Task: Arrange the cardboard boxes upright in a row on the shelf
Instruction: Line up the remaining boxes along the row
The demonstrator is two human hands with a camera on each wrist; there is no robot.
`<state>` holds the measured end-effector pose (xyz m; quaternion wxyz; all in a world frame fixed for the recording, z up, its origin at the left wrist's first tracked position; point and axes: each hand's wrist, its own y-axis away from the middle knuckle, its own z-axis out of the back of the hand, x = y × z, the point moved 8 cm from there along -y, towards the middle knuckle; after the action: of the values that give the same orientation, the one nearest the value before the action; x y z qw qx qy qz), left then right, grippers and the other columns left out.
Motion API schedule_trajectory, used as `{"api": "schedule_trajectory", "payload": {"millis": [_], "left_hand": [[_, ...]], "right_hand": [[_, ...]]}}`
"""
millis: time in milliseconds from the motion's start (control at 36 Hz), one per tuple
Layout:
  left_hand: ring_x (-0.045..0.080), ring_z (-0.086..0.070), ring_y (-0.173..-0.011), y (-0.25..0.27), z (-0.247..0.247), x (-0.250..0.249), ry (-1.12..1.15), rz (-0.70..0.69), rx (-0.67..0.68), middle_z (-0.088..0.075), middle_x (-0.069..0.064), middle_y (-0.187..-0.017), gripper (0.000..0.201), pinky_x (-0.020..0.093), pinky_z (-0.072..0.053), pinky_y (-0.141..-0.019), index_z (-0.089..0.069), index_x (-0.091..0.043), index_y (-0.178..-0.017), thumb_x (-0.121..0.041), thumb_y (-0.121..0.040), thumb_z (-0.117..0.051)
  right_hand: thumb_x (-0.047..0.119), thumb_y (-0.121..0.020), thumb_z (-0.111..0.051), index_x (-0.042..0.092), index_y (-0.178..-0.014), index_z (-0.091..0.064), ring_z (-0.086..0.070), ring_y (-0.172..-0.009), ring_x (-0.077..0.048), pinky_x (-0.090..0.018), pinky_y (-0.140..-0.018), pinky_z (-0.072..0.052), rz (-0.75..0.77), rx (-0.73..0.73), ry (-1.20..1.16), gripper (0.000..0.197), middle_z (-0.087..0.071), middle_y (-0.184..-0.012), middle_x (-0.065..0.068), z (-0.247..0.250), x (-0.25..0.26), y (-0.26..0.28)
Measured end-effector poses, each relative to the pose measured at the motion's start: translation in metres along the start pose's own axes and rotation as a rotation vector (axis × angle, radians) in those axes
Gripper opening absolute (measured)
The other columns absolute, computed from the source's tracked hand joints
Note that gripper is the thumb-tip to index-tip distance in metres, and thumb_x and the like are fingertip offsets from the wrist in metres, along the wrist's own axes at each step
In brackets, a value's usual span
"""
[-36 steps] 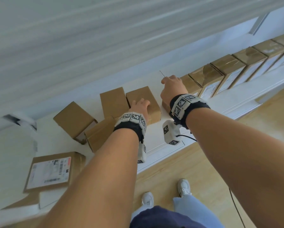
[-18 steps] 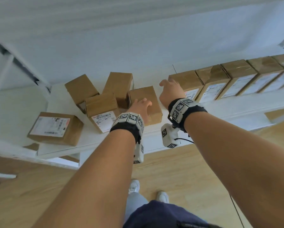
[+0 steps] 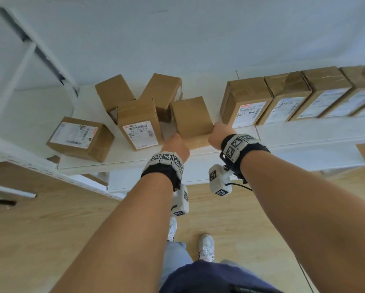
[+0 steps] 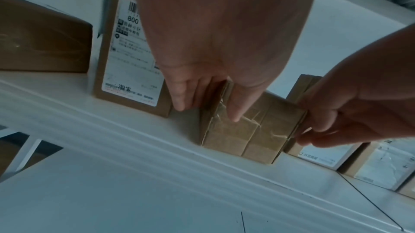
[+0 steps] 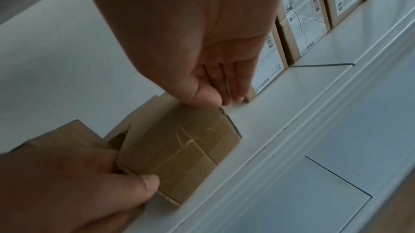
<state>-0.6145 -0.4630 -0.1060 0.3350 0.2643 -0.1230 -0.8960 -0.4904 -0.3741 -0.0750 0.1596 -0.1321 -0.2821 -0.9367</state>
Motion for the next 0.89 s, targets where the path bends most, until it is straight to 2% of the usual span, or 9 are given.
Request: {"api": "schedule_trajectory", "payload": {"millis": [83, 222, 306, 389, 472, 583, 667, 778, 889], "left_hand": [[0.030, -0.061, -0.104, 0.001, 0.006, -0.005, 0.056, 0.005, -0.014, -0.059, 0.012, -0.115, 0.029, 0.031, -0.046, -0.077, -0.047, -0.005, -0.122, -0.010, -0.093, -0.049], [0.024, -0.059, -0.100, 0.000, 0.024, -0.008, 0.235, -0.034, -0.115, -0.060, 0.006, -0.115, 0.039, 0.034, -0.050, -0.085, -0.046, -0.010, -0.126, -0.012, -0.089, -0.056], [0.022, -0.054, -0.116, -0.006, 0.034, -0.006, 0.447, -0.036, -0.098, -0.054, 0.002, -0.130, 0.070, 0.036, -0.048, -0.096, -0.038, -0.015, -0.142, -0.003, -0.078, -0.066], [0.026, -0.046, -0.131, -0.009, 0.042, -0.008, 0.492, -0.039, -0.041, -0.046, 0.005, -0.145, 0.098, 0.043, -0.043, -0.106, -0.024, -0.024, -0.152, 0.006, -0.070, -0.068], [0.024, -0.052, -0.126, -0.010, 0.052, -0.012, 0.448, -0.083, -0.079, -0.051, 0.001, -0.142, 0.085, 0.036, -0.046, -0.101, -0.027, -0.028, -0.151, -0.001, -0.080, -0.066], [0.022, -0.059, -0.117, -0.011, 0.058, -0.013, 0.420, -0.100, -0.146, -0.060, -0.001, -0.132, 0.053, 0.038, -0.047, -0.101, -0.047, -0.022, -0.138, -0.029, -0.088, -0.063], [0.023, -0.060, -0.114, -0.012, 0.060, -0.013, 0.413, -0.104, -0.160, -0.063, 0.004, -0.126, 0.041, 0.037, -0.047, -0.100, -0.055, -0.013, -0.130, -0.022, -0.091, -0.061], [0.023, -0.061, -0.112, -0.015, 0.055, -0.011, 0.401, -0.089, -0.122, -0.062, 0.005, -0.129, 0.046, 0.038, -0.049, -0.098, -0.052, -0.014, -0.135, -0.019, -0.090, -0.060], [0.026, -0.063, -0.108, -0.013, 0.052, -0.013, 0.426, -0.108, -0.099, -0.065, 0.007, -0.124, 0.050, 0.042, -0.051, -0.096, -0.051, -0.017, -0.136, -0.029, -0.088, -0.062]], "right_hand": [[0.004, -0.092, -0.042, 0.000, -0.129, -0.045, -0.059, -0.098, -0.029, -0.032, -0.072, -0.047, -0.022, -0.037, -0.059, 0.037, -0.059, -0.116, -0.016, 0.003, -0.001, -0.002], [0.000, -0.092, -0.038, -0.002, -0.144, -0.024, -0.056, -0.113, -0.035, -0.036, -0.078, -0.043, -0.022, -0.125, -0.220, 0.054, -0.055, -0.125, -0.021, 0.022, 0.001, -0.001], [0.002, -0.091, -0.038, 0.001, -0.139, -0.032, -0.056, -0.111, -0.035, -0.036, -0.077, -0.044, 0.006, -0.171, -0.284, 0.048, -0.055, -0.125, -0.020, 0.036, 0.005, 0.000], [0.006, -0.091, -0.038, 0.003, -0.133, -0.042, -0.056, -0.107, -0.033, -0.033, -0.074, -0.043, 0.032, -0.183, -0.321, 0.043, -0.056, -0.123, -0.017, 0.046, 0.011, -0.002], [0.005, -0.091, -0.036, 0.002, -0.128, -0.049, -0.057, -0.098, -0.029, -0.034, -0.073, -0.045, 0.044, -0.176, -0.334, 0.039, -0.059, -0.118, -0.016, 0.051, 0.014, -0.003], [0.002, -0.091, -0.036, 0.001, -0.118, -0.056, -0.054, -0.087, -0.026, -0.032, -0.070, -0.042, 0.064, -0.178, -0.303, 0.034, -0.060, -0.107, -0.014, 0.054, 0.016, -0.003], [0.003, -0.090, -0.037, 0.003, -0.119, -0.057, -0.056, -0.088, -0.026, -0.032, -0.071, -0.046, 0.083, -0.173, -0.291, 0.035, -0.060, -0.104, -0.012, 0.052, 0.015, -0.003], [0.003, -0.090, -0.038, 0.006, -0.120, -0.058, -0.056, -0.082, -0.023, -0.029, -0.063, -0.044, 0.088, -0.183, -0.316, 0.036, -0.060, -0.098, -0.009, 0.050, 0.012, -0.003], [0.003, -0.091, -0.038, 0.010, -0.135, -0.050, -0.056, -0.087, -0.021, -0.030, -0.068, -0.047, 0.100, -0.222, -0.359, 0.046, -0.060, -0.119, -0.010, 0.051, 0.008, -0.002]]}}
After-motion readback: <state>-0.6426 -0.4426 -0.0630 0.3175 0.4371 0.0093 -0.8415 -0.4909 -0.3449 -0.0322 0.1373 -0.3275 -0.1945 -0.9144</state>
